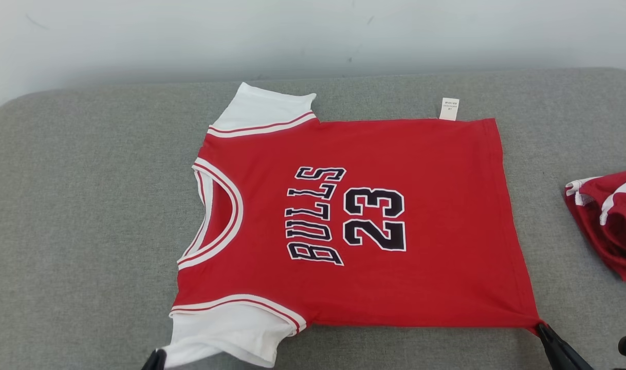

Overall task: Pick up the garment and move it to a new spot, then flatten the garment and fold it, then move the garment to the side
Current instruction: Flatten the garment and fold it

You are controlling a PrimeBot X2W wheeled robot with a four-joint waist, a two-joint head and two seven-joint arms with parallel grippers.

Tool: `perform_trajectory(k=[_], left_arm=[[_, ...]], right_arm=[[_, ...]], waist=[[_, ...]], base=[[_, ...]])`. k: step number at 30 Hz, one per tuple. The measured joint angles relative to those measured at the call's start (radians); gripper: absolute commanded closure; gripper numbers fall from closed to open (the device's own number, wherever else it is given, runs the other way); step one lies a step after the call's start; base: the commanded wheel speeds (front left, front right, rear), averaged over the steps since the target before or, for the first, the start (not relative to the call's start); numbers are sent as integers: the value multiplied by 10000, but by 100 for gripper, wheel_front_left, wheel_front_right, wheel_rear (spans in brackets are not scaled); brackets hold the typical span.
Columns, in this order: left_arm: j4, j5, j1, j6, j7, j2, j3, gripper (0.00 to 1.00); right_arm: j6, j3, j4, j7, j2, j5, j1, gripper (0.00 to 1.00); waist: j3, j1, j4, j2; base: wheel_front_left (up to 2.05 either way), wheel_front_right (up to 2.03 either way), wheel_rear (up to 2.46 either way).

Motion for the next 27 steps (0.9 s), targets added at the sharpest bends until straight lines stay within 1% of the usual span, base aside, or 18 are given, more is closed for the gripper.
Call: perform_trajectory(k=[2,4,6,9,11,13,14,18,21,23,26,27], left_arm=[[38,-4,-310,-88,0,6,33,100],[115,-88,-701,-303,21,27,15,100],[326,-105,-1151,-430,79,42,29,100],[665,-188,-2021,-660,92,-21,12,100],[943,-389,-2632,-846,82,-165,19,100],[1310,-583,-3224,-1118,102,-240,-27,100],[1509,-727,-3527,-1229,81,-353,-8,100],[2476,-754,-4683,-1513,-12,-454,69,100],[3076,-562,-5507,-1616,-176,-453,113,100],[3453,-652,-5991,-1793,-180,-608,63,100],[3944,-546,-6411,-1835,-219,-604,36,100],[4148,-554,-6611,-1916,-265,-625,40,100]], right_arm=[[2,-125,-169,360,123,-71,-14,100],[0,-236,-303,734,265,-67,-98,100],[0,-347,-376,1037,309,-73,-333,100],[0,-382,-445,1333,341,-159,-816,100],[0,-301,-453,1467,407,-190,-1169,100],[0,-199,-326,1572,408,-242,-1581,100],[0,-130,-240,1607,407,-253,-1790,100],[0,157,297,1597,313,-255,-2620,100],[0,389,725,1400,211,-100,-3239,100],[0,579,1016,1275,136,-40,-3638,100],[0,765,1350,1187,98,178,-4011,100],[0,903,1549,1116,52,209,-4184,100]], waist=[[23,0,-19,0],[46,1,-70,0],[76,1,-128,0],[148,2,-224,1],[227,1,-288,0],[330,2,-350,0],[390,2,-383,1],[672,2,-493,1],[920,3,-557,2],[1089,3,-601,2],[1259,3,-643,2],[1339,3,-665,2]], base=[[0,0,0],[0,0,0],[0,0,0],[0,0,0],[0,0,0],[0,0,0],[0,0,0],[0,0,0],[0,0,0],[0,0,0],[0,0,0],[0,0,0]])
